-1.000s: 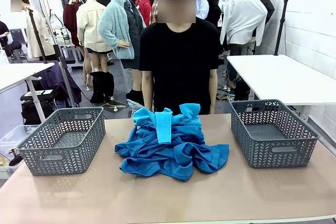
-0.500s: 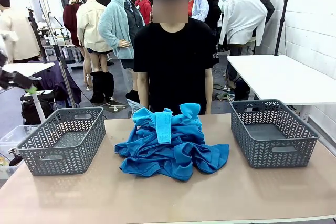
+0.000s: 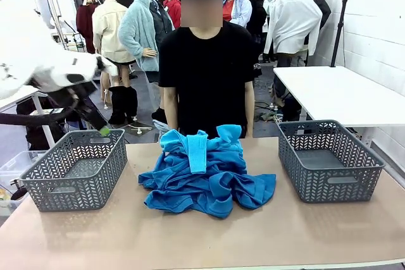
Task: Sort the tops and bottoms.
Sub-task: Lift clothes from the center of the table with your left hand.
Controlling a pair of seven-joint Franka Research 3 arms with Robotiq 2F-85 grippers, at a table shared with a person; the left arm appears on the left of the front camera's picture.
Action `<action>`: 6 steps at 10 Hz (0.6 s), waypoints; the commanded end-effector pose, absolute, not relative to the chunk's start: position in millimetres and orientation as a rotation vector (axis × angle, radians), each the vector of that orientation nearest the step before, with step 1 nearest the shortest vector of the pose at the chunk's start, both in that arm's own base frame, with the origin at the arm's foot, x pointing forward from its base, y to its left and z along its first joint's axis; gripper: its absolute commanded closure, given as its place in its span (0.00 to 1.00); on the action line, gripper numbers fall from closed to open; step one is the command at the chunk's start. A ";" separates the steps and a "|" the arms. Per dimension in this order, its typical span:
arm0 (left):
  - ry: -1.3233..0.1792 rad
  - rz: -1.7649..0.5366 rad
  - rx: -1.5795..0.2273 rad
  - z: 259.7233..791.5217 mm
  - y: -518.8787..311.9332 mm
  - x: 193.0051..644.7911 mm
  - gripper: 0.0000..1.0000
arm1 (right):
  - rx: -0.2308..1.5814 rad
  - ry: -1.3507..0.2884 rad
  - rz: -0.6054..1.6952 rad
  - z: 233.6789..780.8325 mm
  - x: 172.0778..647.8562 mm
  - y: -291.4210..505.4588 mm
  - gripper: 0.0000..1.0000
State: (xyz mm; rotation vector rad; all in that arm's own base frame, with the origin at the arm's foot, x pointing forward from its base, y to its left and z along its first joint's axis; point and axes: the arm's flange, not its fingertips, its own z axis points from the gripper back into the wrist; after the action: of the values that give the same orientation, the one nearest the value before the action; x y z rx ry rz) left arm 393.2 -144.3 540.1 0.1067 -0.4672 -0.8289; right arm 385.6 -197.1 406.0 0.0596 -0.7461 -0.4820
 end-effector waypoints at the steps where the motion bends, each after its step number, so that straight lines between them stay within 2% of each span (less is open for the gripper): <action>1: -0.431 -0.891 0.134 548.0 -133.2 407.1 0.00 | 0.056 -0.741 -0.485 408.3 385.0 -195.9 0.00; 2: -0.467 -0.829 0.107 540.1 -144.3 393.2 0.00 | 0.056 -0.741 -0.485 408.3 385.0 -195.9 0.00; 6: -0.454 -0.853 0.110 540.7 -147.1 398.9 0.00 | 0.056 -0.741 -0.485 408.3 385.0 -195.9 0.00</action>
State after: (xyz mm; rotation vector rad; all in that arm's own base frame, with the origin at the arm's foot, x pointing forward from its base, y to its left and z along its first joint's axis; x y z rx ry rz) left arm 397.2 -145.9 543.6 0.1108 -0.4614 -0.8491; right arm 385.4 -197.4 405.9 0.0593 -0.7460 -0.4826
